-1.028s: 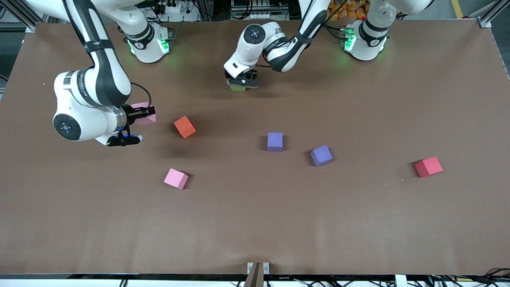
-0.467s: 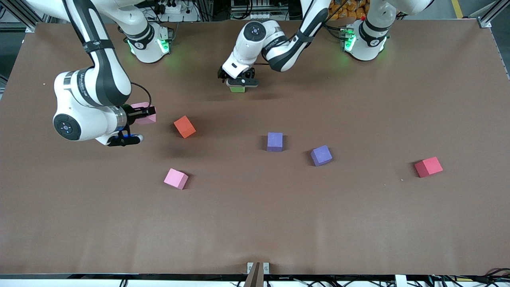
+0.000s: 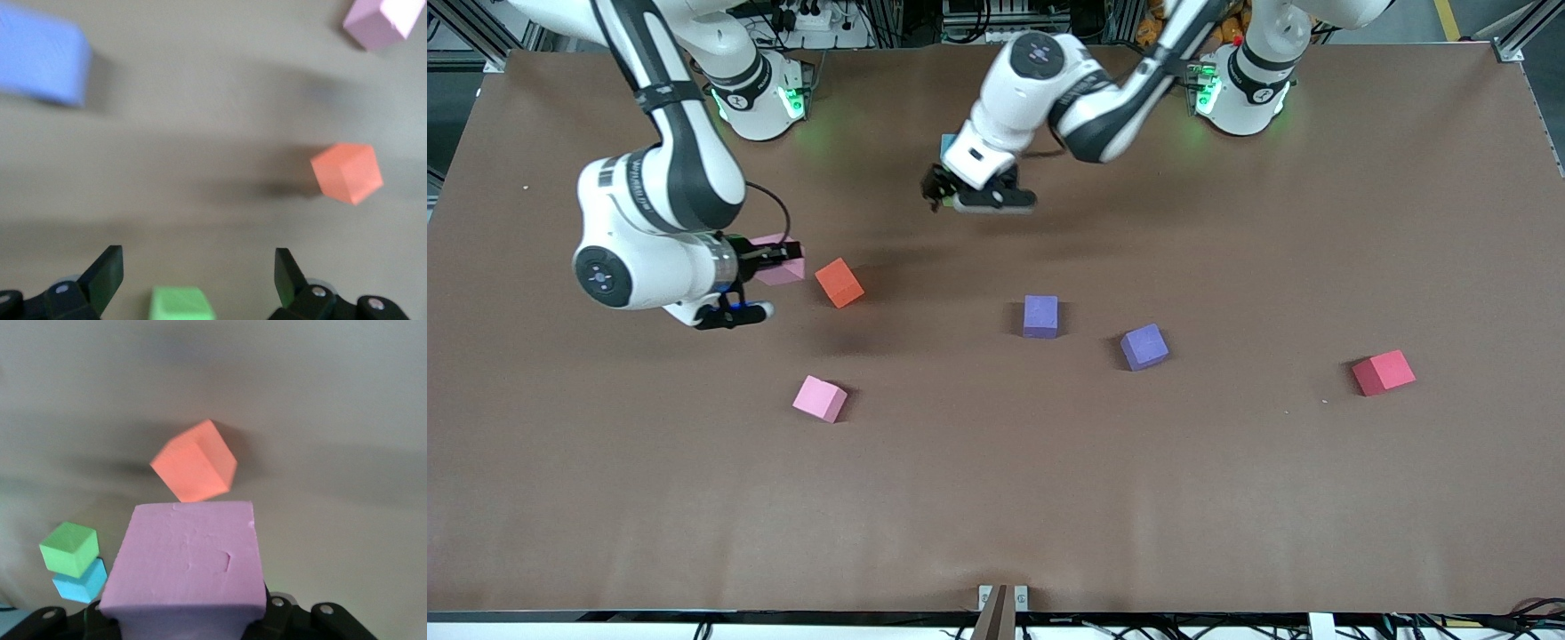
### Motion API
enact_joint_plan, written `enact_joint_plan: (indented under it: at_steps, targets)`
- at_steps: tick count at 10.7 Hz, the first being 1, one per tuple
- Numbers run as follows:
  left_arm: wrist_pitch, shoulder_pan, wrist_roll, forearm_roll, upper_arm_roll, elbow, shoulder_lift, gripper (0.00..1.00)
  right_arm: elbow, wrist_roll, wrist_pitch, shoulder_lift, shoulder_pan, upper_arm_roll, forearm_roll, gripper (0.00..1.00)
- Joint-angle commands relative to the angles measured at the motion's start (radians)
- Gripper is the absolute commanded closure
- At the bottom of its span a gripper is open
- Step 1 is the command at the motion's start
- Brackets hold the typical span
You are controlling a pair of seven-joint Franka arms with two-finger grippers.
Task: Arrange blocks into number 1
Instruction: 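Grasp the lavender cube with the left gripper while the right carries pink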
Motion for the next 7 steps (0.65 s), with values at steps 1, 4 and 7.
enact_joint_plan:
  at_steps: [1, 4, 7]
  targets:
    - [-0.046, 0.023, 0.207, 0.021, 0.073, 0.029, 0.017, 0.00, 0.011, 0.067, 0.072, 0.029, 0.073, -0.007, 0.027, 0.40]
    - [-0.184, 0.021, 0.327, 0.024, 0.161, 0.164, 0.102, 0.00, 0.022, 0.183, 0.113, 0.050, 0.178, -0.008, 0.056, 0.40]
    - [-0.230, 0.007, 0.346, 0.025, 0.241, 0.258, 0.175, 0.00, 0.022, 0.310, 0.145, 0.091, 0.282, -0.007, 0.114, 0.40]
